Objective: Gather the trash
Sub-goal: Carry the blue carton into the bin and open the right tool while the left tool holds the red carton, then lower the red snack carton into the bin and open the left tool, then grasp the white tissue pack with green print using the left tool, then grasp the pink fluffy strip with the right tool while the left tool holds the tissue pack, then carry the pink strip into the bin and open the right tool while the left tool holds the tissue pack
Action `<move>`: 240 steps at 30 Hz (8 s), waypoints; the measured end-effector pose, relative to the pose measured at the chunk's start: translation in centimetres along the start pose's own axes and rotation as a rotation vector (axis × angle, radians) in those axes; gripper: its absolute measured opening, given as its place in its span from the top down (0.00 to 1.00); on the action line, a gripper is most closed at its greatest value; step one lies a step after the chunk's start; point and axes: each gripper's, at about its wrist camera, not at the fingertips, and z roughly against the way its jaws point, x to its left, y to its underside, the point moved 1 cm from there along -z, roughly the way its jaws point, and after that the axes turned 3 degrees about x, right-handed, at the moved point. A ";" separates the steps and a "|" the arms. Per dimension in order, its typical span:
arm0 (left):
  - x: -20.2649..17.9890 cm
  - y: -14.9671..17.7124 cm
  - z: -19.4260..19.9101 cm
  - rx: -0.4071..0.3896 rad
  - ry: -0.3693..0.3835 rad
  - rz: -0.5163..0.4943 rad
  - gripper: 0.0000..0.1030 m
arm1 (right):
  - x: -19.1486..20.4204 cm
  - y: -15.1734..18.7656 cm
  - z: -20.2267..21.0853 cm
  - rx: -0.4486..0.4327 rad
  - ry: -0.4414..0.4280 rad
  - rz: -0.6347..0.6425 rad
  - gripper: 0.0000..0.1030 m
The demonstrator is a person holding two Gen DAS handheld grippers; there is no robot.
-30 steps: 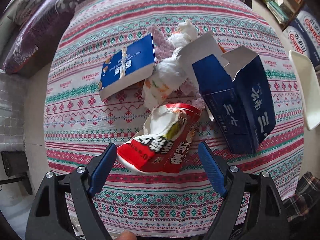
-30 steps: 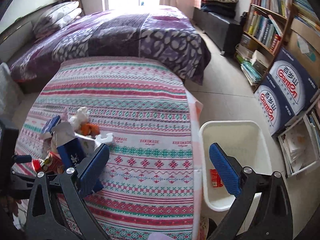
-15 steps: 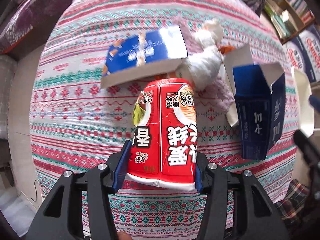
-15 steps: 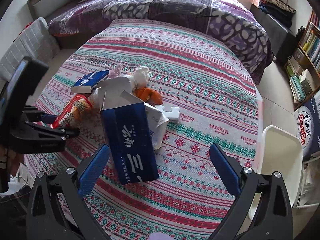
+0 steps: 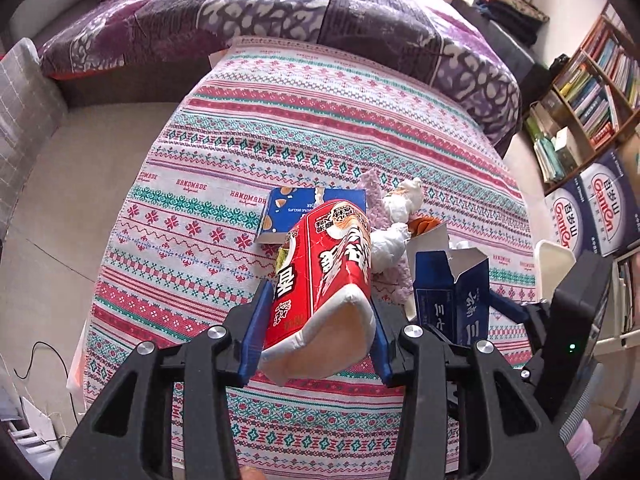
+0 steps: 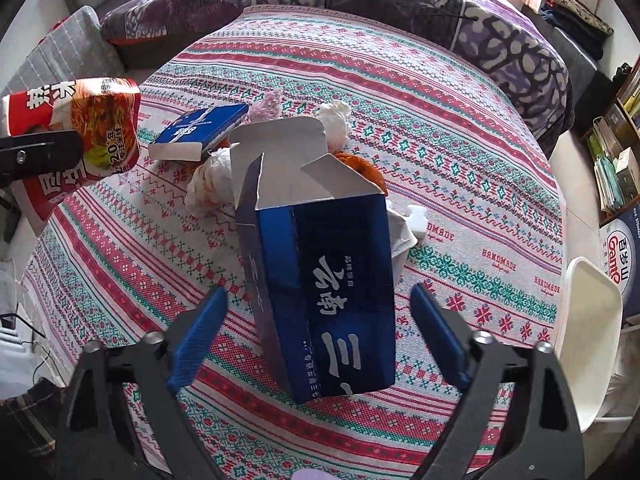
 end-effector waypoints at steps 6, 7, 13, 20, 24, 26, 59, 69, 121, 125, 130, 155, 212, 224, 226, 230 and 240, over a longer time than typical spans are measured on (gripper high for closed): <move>-0.4 -0.3 0.6 -0.055 -0.015 0.014 0.58 | -0.4 -0.1 1.4 -0.042 -0.053 -0.056 0.48; -0.5 -0.4 0.8 -0.067 -0.016 0.018 0.58 | -0.5 -0.2 1.9 -0.057 -0.058 -0.064 0.48; -1.3 -0.9 2.7 -0.184 -0.028 0.047 0.58 | -2.1 -0.5 5.8 -0.202 -0.081 -0.141 0.48; -3.7 -1.1 5.0 -0.342 -0.063 0.053 0.58 | -4.3 -0.8 10.5 -0.404 -0.028 -0.211 0.49; -5.4 -1.0 5.6 -0.409 -0.090 0.050 0.58 | -5.5 -0.5 12.1 -0.488 0.028 -0.258 0.49; -6.1 -0.9 5.8 -0.438 -0.109 0.045 0.58 | -6.1 -0.3 12.7 -0.515 0.056 -0.281 0.49; -18.0 0.2 3.0 -0.456 -0.026 -0.103 0.58 | -19.4 4.9 15.2 -0.511 0.256 -0.593 0.47; -23.4 1.0 1.2 -0.398 0.063 -0.171 0.58 | -25.9 8.4 15.5 -0.441 0.300 -0.791 0.17; -32.8 2.2 -4.1 -0.246 -0.010 -0.368 0.23 | -31.9 13.3 18.0 -0.466 0.452 -0.996 0.07; -28.4 0.9 -5.8 -0.156 -0.110 -0.313 0.23 | -29.6 11.1 16.4 -0.418 0.423 -0.933 0.07; -23.1 0.5 -7.7 -0.086 -0.254 -0.260 0.18 | -27.0 8.8 14.7 -0.377 0.393 -0.869 0.07; -16.3 1.3 -10.1 0.002 -0.226 -0.232 0.24 | -21.1 4.1 9.3 -0.254 0.285 -0.787 0.07; 3.4 -3.4 5.6 -0.211 0.263 0.321 0.24 | -1.6 -3.3 4.7 -0.284 -0.155 -0.256 0.88; -1.0 -3.6 6.7 -0.320 0.157 0.226 0.24 | -6.0 -2.5 9.2 -0.406 -0.089 -0.347 0.88; -1.9 -3.6 6.7 -0.331 0.140 0.210 0.24 | -6.6 -2.2 9.5 -0.416 -0.066 -0.354 0.88; -4.0 -3.5 6.7 -0.359 0.100 0.165 0.24 | -8.0 -1.6 10.3 -0.431 -0.042 -0.376 0.88; -9.2 -2.9 6.5 -0.407 0.051 0.044 0.24 | -11.8 0.1 12.2 -0.463 0.008 -0.442 0.88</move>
